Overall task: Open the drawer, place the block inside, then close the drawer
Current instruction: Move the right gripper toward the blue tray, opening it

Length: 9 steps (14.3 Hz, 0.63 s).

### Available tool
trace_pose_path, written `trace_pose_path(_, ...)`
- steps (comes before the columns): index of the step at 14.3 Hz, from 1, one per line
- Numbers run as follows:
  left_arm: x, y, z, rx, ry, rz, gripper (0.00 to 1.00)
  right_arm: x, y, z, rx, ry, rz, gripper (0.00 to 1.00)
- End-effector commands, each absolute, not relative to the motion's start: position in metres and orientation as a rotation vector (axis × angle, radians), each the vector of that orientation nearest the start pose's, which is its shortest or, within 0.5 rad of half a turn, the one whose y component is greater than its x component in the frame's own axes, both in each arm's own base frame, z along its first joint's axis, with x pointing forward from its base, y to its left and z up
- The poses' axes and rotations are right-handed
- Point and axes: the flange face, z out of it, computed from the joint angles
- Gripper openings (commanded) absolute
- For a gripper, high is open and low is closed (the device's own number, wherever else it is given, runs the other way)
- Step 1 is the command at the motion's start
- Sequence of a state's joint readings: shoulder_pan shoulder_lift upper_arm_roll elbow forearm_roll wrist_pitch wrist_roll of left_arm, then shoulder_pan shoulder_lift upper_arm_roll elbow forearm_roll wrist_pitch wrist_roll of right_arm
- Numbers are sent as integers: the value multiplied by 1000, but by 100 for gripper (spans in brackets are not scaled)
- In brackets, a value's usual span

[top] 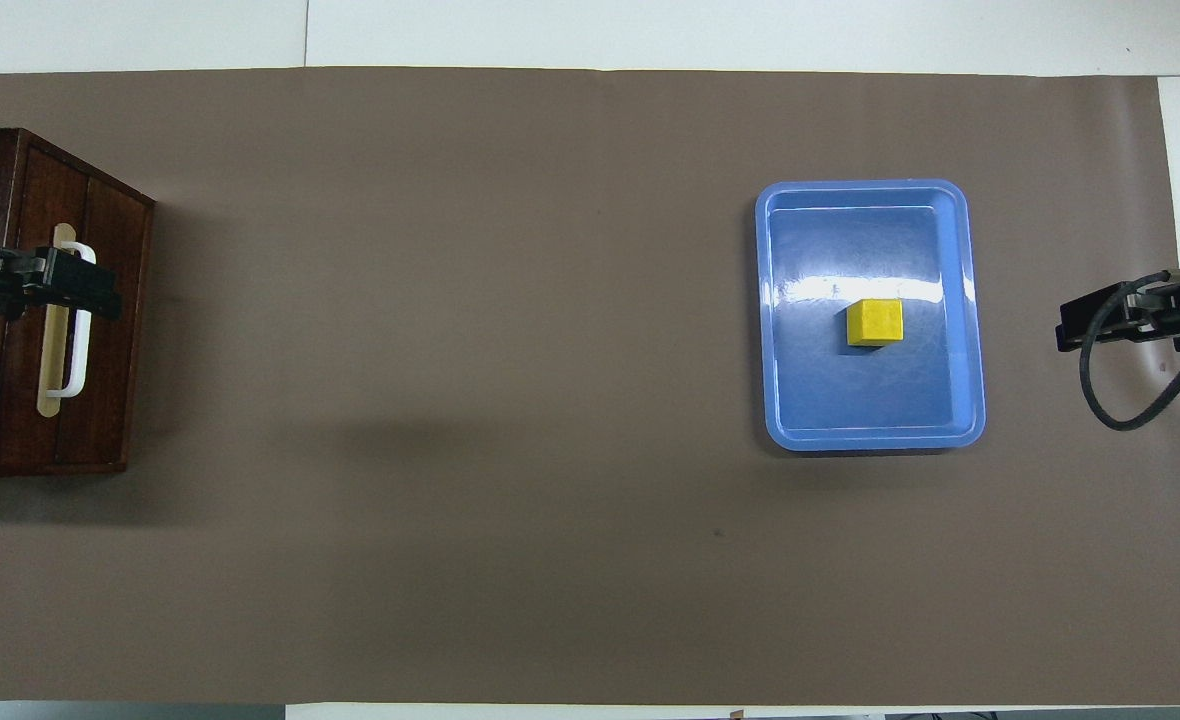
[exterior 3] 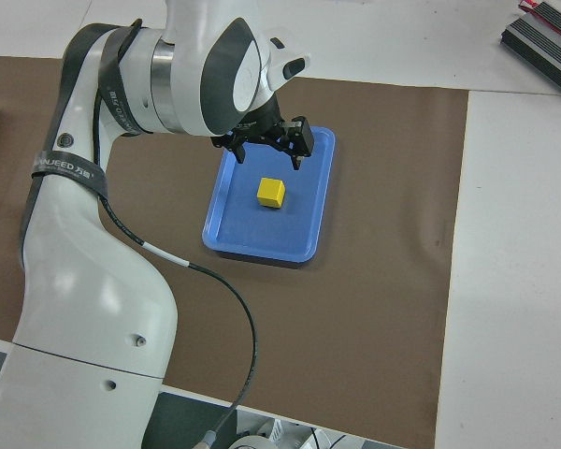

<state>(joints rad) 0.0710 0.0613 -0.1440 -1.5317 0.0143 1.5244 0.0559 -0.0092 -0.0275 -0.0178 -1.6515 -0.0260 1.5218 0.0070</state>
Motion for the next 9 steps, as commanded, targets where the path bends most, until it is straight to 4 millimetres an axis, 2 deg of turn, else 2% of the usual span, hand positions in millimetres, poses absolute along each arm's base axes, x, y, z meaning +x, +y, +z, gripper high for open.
trace_pose_path(1,560,-35,605,-3132,214,91,100,531,-19,599,-3161,24,154,100)
trace_pose_path(3,560,-35,605,-3132,214,91,100,535,-17,602,-3165,23,110,100)
trace_pose_path(5,560,-35,605,-3132,214,91,100,548,-15,607,-3168,-22,-42,100)
trace_pose_path(7,560,-35,605,-3132,214,91,100,549,-26,607,-3123,-127,-50,100)
trace_pose_path(9,560,-35,605,-3132,214,91,100,551,-43,608,-3087,-35,-94,100)
